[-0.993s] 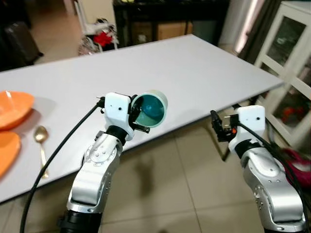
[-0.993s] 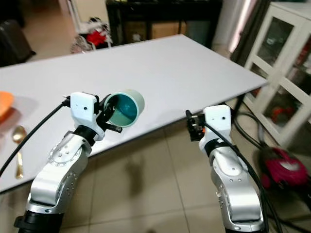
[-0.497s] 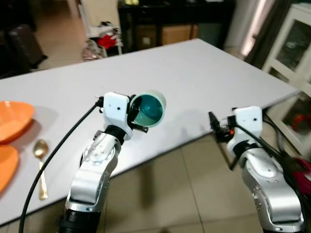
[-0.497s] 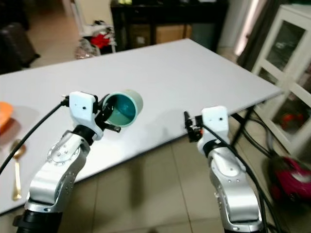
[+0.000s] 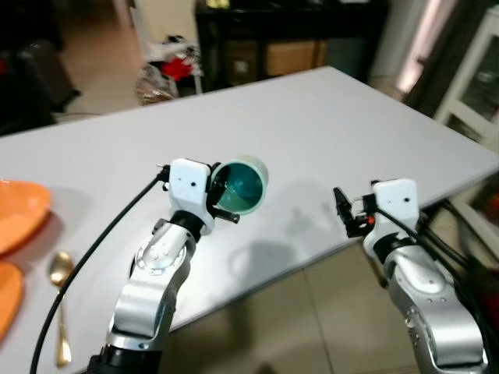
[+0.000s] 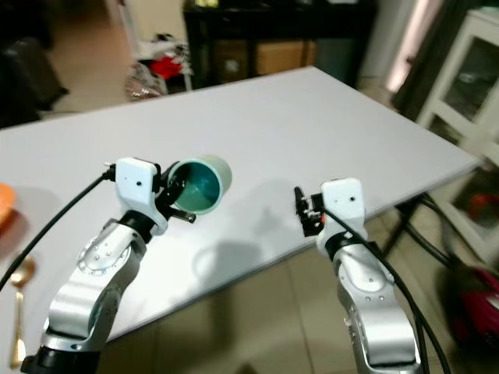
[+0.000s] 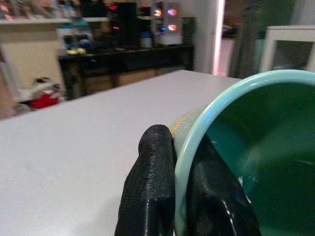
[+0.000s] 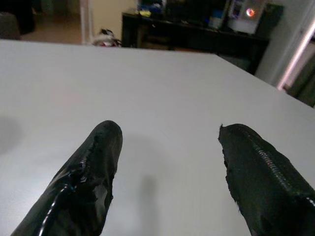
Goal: Setting the table
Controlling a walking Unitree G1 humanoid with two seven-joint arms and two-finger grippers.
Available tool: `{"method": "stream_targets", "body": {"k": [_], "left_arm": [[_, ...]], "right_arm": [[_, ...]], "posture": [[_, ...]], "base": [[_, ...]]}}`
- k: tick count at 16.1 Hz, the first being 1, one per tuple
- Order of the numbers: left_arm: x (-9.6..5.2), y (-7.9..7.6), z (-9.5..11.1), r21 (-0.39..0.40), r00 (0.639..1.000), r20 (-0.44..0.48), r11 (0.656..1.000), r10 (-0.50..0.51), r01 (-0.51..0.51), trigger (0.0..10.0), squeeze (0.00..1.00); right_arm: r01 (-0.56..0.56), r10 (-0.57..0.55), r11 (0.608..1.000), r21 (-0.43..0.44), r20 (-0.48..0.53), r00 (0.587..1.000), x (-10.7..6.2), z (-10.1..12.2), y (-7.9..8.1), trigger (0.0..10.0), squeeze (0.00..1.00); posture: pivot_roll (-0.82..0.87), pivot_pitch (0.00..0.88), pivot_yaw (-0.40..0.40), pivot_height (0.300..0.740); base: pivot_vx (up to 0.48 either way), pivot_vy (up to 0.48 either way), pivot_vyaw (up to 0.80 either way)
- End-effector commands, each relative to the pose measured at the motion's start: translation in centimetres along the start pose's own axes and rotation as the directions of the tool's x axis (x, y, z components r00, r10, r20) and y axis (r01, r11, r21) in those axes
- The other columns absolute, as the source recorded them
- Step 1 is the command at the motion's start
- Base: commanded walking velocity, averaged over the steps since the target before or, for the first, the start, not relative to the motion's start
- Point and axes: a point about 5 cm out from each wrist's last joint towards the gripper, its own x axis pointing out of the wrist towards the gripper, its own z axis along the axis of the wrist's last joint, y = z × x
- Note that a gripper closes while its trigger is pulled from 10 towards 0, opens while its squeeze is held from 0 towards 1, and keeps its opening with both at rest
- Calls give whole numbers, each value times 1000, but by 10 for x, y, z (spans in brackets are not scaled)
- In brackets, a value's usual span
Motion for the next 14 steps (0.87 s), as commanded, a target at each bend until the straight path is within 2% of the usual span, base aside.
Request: {"method": "stream_targets", "body": {"k": [1, 4, 5, 7, 8, 9, 10, 11, 12, 14], "left_arm": [[0, 8, 3, 11, 1000, 7, 1000, 20, -20, 10000, 0], [6, 5, -2, 39, 999, -28, 999, 28, -26, 10000, 0], [7, 5, 0, 44, 1000, -15, 999, 19, -19, 10000, 0], [25, 9, 8, 48, 1000, 2, 999, -3, 3, 10000, 0], [28, 11, 9, 54, 1000, 2, 999, -3, 3, 10000, 0], [42, 20, 11, 85, 999, -50, 996, 16, -12, 10000, 0], [49, 25, 12, 104, 998, -66, 994, 23, -16, 10000, 0], [69, 34, 23, 131, 996, -94, 991, 3, 9, 10000, 0], [79, 37, 28, 144, 994, -109, 989, -4, 20, 10000, 0], [101, 45, 37, 113, 988, -153, 993, -19, 37, 10000, 0]], "right_arm": [[-11, 10, 1000, 9, 17, 1000, -2, 2, 4, 10000, 0], [7, -7, 1000, 10, 18, 1000, -5, 1, 1, 10000, 0], [-2, 2, 1000, 13, 22, 1000, -4, 1, 2, 10000, 0], [-69, 68, 997, 19, 37, 997, -3, 5, 2, 10000, 0], [-85, 84, 996, 21, 37, 996, -2, 6, 3, 10000, 0], [-129, 129, 992, -3, 30, 991, 0, 6, 3, 10000, 0], [-146, 146, 989, -16, 29, 989, 1, 7, 4, 10000, 0], [-191, 193, 980, -52, 43, 980, 4, 14, 4, 10000, 0], [-209, 213, 975, -69, 49, 976, 5, 17, 3, 10000, 0], [-260, 268, 959, -110, 64, 961, 6, 26, 1, 10000, 0]], "posture": [[-123, 0, 51, 740], [-130, 0, 74, 740], [-128, 0, 75, 740], [-120, 0, 74, 740], [-119, 0, 75, 740], [-119, 0, 88, 740], [-121, 0, 102, 740], [-119, 0, 113, 740], [-116, 0, 118, 740], [-111, 0, 139, 740]], "base": [[341, 0, 0], [114, 0, 0], [0, 0, 0], [0, 0, 0], [0, 0, 0], [0, 0, 0], [0, 0, 0], [0, 0, 0], [0, 0, 0], [0, 0, 0]]}}
